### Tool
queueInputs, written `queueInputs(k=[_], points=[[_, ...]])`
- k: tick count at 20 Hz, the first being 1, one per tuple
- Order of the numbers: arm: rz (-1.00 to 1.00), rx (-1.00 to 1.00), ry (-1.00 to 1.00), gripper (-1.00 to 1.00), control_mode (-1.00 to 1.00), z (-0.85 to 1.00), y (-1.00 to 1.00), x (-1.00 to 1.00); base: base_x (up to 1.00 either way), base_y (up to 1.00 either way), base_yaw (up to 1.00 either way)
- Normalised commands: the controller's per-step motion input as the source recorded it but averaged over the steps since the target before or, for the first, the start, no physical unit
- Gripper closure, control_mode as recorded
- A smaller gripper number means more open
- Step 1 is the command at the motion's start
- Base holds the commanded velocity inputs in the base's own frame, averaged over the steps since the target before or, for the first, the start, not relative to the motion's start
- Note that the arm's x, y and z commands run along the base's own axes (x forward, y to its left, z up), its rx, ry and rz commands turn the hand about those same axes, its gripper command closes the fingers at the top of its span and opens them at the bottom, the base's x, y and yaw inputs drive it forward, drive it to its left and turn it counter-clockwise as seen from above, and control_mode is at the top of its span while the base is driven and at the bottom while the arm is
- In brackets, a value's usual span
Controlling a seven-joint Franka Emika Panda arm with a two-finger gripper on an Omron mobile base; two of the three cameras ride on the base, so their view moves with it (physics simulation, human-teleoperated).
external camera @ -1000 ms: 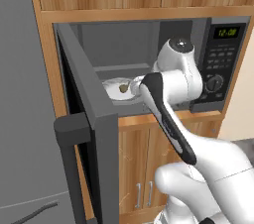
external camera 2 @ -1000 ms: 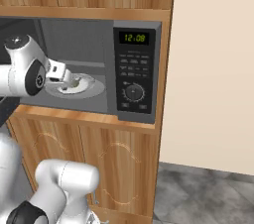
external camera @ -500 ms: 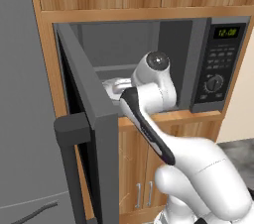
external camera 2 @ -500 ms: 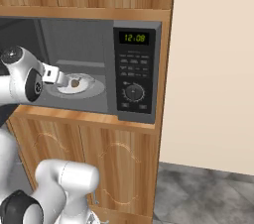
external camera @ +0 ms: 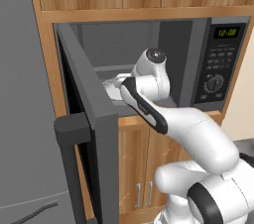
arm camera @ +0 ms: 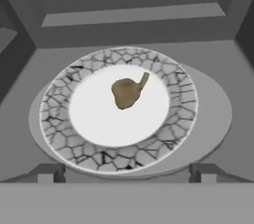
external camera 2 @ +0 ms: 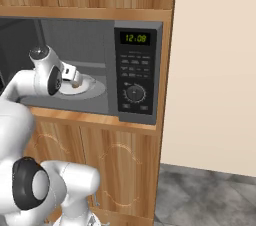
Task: Pick the garlic from the microwave and place it on plate located on the counter.
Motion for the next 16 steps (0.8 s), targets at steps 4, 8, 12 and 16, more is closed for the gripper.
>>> queueInputs(k=[4, 8, 12, 16], points=[[0.0, 0.0, -0.02, -1.0, -1.0, -0.56, 0.03, 0.52, 0.0, 0.0, 0.0], [0.0, 0.0, 0.0, -1.0, -1.0, 0.04, 0.01, 0.58, 0.0, 0.0, 0.0], [0.0, 0.0, 0.01, -1.0, -1.0, 0.0, 0.09, 0.64, 0.0, 0.0, 0.0], [0.0, 0.0, 0.06, -1.0, -1.0, -0.11, 0.13, 0.4, 0.0, 0.0, 0.0]])
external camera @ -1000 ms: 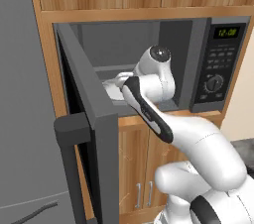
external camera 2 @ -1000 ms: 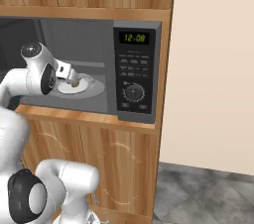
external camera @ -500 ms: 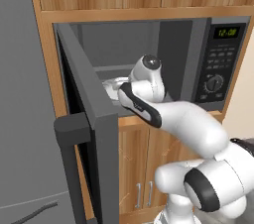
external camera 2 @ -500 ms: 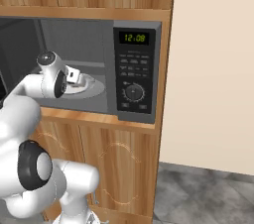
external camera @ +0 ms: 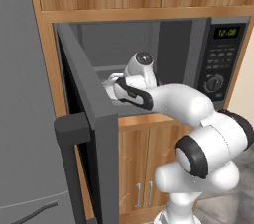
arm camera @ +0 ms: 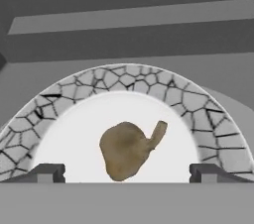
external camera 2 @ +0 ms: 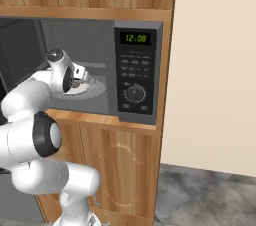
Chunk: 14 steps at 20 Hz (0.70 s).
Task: Pick the garlic from the microwave and place it on plate located on the counter.
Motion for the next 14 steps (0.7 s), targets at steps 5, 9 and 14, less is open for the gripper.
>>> queueInputs(k=[5, 9, 14], points=[[0.0, 0.0, 0.04, -1.0, -1.0, -0.32, 0.06, 0.14, 0.0, 0.0, 0.0], [0.0, 0.0, 0.01, -1.0, -1.0, -0.26, 0.0, 0.18, 0.0, 0.0, 0.0], [0.0, 0.0, 0.0, -1.0, -1.0, -0.06, 0.0, 0.26, 0.0, 0.0, 0.0]])
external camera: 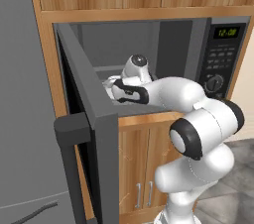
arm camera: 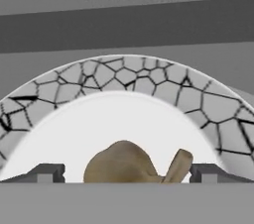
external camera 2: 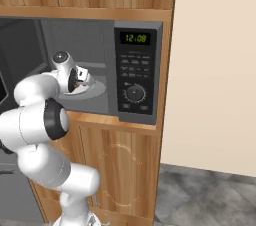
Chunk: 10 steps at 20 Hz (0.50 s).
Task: Pick the garlic from the microwave and place it on plate located on the counter.
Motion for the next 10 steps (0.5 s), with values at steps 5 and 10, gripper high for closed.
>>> queueInputs(k=[5, 10], points=[[0.0, 0.0, 0.0, 1.0, -1.0, -0.24, 0.0, 0.18, 0.0, 0.0, 0.0], [0.0, 0.0, 0.01, 1.0, -1.0, -0.38, 0.0, 0.0, 0.0, 0.0, 0.0]])
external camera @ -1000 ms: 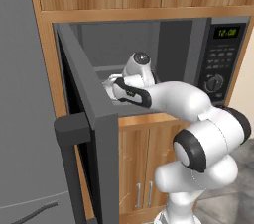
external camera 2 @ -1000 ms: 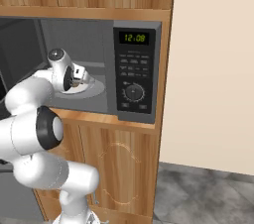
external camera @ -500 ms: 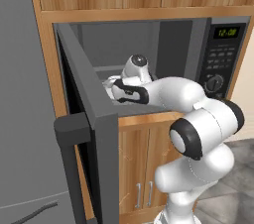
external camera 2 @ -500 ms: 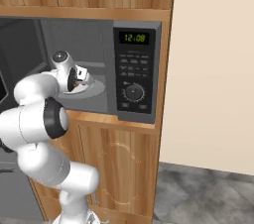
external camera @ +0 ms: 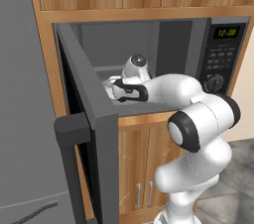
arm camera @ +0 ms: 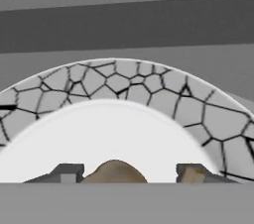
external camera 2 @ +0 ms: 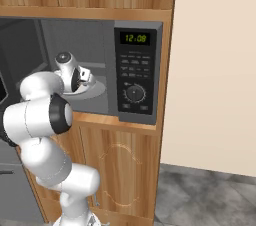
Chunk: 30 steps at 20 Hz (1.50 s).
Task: Pick the garlic from the microwave and place it on plate located on the counter.
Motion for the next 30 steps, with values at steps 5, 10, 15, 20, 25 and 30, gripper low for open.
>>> queueInputs(k=[5, 10, 15, 20, 25, 30], points=[[0.0, 0.0, -0.05, 1.0, -1.0, 0.0, 0.0, -0.1, 0.0, 0.0, 0.0], [0.0, 0.0, -0.12, 1.0, -1.0, 0.37, -0.16, -0.87, 0.0, 0.0, 0.0], [0.0, 0.0, -0.12, 1.0, -1.0, 0.7, -0.21, -1.0, 0.0, 0.0, 0.0], [0.0, 0.0, -0.02, 1.0, -1.0, 0.94, -0.01, -0.92, 0.0, 0.0, 0.0], [0.0, 0.0, 0.01, 1.0, -1.0, 0.61, -0.28, -1.0, 0.0, 0.0, 0.0], [0.0, -0.02, 0.04, 1.0, -1.0, 0.45, -0.6, -1.0, 0.0, 0.0, 0.0]])
